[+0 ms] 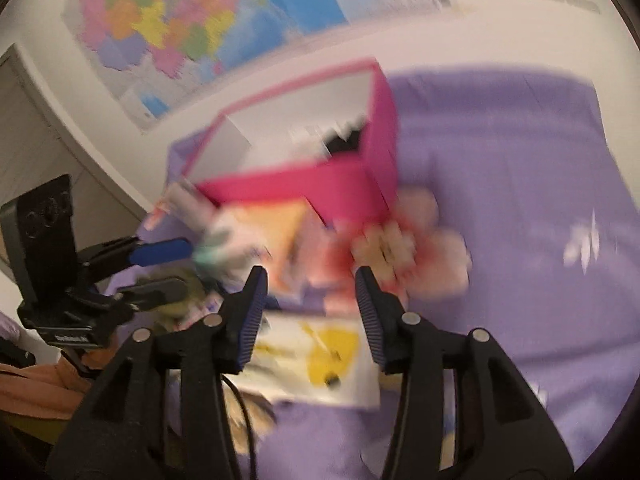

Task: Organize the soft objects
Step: 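Carry the black scrunchie over the pink box and release it inside, then grasp the white-and-yellow wet-wipes pack with the right tool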

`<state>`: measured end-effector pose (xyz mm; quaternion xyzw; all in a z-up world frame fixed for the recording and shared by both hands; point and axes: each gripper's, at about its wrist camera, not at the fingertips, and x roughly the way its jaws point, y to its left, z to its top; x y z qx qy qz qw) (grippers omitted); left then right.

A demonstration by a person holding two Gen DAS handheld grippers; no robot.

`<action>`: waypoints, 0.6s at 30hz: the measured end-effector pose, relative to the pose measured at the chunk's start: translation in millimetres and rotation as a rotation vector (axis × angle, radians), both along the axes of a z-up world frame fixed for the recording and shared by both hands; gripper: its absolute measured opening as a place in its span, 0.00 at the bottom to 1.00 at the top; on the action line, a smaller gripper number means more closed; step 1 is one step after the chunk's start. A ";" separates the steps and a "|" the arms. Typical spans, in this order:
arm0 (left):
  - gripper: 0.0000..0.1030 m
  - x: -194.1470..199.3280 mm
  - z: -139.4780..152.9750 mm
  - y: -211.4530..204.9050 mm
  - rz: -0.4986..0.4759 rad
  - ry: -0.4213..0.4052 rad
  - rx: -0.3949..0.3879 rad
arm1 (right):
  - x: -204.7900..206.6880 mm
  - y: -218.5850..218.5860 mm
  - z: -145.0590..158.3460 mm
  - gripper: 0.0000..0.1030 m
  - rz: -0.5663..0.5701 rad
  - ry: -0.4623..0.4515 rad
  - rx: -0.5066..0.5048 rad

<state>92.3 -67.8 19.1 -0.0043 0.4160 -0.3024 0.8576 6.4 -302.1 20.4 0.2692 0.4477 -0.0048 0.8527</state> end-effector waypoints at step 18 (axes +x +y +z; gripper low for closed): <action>0.53 -20.7 -24.4 -17.5 -0.116 0.128 0.000 | -32.8 -12.0 -72.1 0.33 -0.064 0.102 0.166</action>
